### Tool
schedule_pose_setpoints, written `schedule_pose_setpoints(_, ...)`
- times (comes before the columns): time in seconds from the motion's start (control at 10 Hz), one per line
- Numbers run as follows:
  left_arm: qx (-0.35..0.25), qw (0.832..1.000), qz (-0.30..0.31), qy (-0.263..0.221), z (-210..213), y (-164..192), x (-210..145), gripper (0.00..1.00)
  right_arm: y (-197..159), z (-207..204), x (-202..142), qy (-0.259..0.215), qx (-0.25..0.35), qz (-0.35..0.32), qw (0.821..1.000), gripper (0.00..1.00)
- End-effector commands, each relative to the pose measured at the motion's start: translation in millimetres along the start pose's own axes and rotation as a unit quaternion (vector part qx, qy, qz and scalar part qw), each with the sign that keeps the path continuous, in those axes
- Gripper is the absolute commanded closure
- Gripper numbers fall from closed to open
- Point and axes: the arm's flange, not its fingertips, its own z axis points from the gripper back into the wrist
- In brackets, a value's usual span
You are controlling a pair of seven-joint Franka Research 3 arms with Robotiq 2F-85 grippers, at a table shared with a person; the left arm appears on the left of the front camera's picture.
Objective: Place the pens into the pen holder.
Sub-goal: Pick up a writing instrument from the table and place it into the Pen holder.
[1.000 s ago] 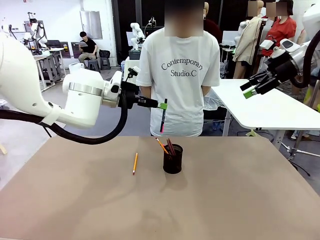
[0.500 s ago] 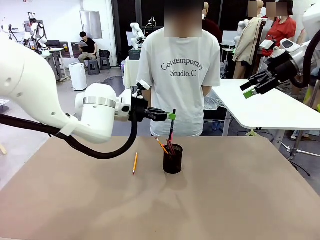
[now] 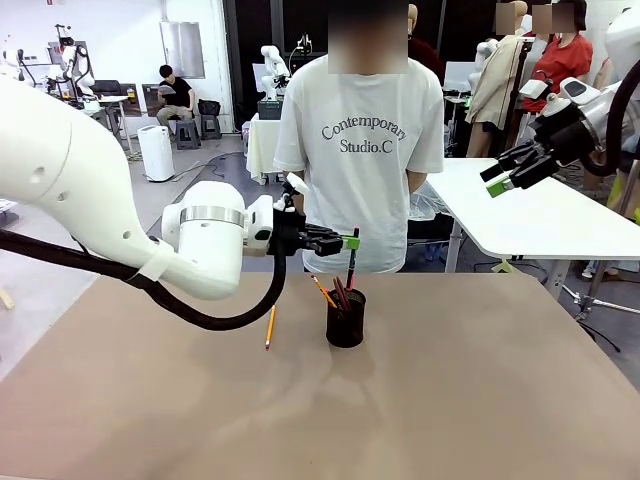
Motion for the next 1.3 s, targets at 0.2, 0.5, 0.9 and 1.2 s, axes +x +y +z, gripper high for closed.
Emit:
schedule_pose_setpoints(0.2, 0.009, 1.000, 0.008, 0.005, -9, 7, -18, 1.00, 1, 0, 3, -0.001, -0.004, -0.006, 1.000, 0.00)
schedule_pose_setpoints(0.5, 0.015, 1.000, 0.019, 0.007, -10, 13, -24, 0.67, 1, 0, 3, -0.001, -0.004, -0.006, 1.000, 0.00)
schedule_pose_setpoints(0.9, 0.010, 1.000, 0.018, 0.005, -6, 12, -24, 0.00, 1, 0, 3, -0.001, -0.004, -0.006, 1.000, 0.00)
schedule_pose_setpoints(1.2, 0.003, 1.000, 0.013, 0.007, -3, 11, -24, 0.00, 1, 0, 3, -0.001, -0.004, -0.006, 1.000, 0.00)
